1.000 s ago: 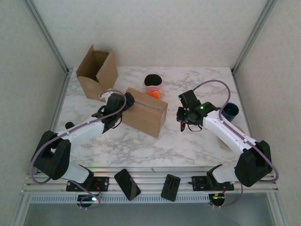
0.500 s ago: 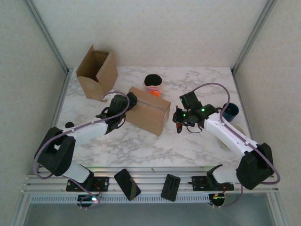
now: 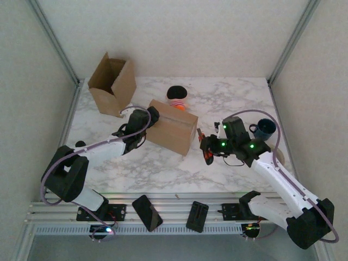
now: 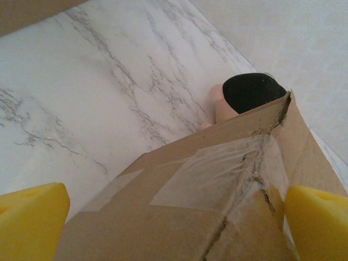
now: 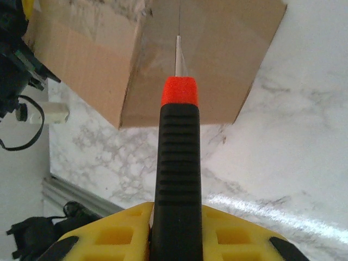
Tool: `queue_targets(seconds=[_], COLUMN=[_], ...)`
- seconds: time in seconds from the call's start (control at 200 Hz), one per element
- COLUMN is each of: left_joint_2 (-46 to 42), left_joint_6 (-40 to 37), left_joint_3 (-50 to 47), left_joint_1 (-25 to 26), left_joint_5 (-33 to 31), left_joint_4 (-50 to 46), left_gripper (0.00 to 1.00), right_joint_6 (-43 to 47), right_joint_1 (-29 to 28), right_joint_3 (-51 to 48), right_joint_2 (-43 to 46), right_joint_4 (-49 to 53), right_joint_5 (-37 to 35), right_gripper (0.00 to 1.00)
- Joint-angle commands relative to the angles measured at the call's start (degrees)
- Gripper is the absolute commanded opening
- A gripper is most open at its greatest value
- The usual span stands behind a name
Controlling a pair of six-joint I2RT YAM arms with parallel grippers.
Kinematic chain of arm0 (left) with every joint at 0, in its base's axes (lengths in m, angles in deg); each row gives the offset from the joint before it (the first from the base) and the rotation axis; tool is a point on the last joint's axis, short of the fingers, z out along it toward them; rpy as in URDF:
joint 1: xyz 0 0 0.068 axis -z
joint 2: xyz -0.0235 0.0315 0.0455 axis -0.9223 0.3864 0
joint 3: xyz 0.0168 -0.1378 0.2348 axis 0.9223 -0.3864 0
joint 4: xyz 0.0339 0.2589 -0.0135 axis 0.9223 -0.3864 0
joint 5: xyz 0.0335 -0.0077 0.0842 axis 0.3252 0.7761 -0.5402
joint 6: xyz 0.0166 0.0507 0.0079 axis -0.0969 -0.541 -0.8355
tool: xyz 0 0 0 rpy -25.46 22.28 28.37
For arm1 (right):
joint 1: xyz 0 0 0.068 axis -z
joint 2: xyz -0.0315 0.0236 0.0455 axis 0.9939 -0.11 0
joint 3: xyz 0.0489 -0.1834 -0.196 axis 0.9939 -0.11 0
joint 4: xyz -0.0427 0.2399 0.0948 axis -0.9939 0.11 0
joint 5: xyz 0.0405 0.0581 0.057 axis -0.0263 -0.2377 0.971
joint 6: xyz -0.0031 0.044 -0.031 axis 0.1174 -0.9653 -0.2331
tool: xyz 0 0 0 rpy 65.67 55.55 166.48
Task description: Unpack the express box
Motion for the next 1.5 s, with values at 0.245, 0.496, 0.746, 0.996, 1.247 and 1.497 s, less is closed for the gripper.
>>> queue_targets(seconds=[0.245, 0.496, 0.746, 0.996, 1.247, 1.497], left_joint_2=[4.8, 7.4, 8.3, 8.4, 8.5, 8.7], left_joint_6=[-1.6, -1.2, -0.9, -1.2, -1.2, -1.3], left_joint_3=[2.3, 4.2, 3.5, 3.5, 3.5, 3.6], left_joint_1=[0.7, 0.8, 0.8, 0.8, 0.8, 0.8], left_joint_5=[-2.9, -4.1, -4.3, -4.5, -4.6, -4.5], left_joint_4=[-14.6, -19.3, -19.5, -19.8, -20.0, -19.9], left_gripper=[1.0, 1.0, 1.0, 1.0, 1.0, 1.0], right_joint_6=[-1.9, -1.1, -1.1, -1.0, -0.7, -0.7], right_joint_1=[2.6, 3.1, 3.8, 5.4, 6.0, 6.1], right_joint_3=[-2.3, -0.7, 0.2, 1.2, 2.3, 2.4], right_joint_2=[1.0, 1.2, 1.7, -0.9, -4.5, -5.8], right_joint_4=[-7.1, -6.4, -6.7, -8.8, -10.9, -11.9], right_joint_5=[7.4, 6.3, 5.4, 5.8, 7.5, 7.8], right_gripper=[0.0, 0.0, 0.0, 0.0, 0.0, 0.0])
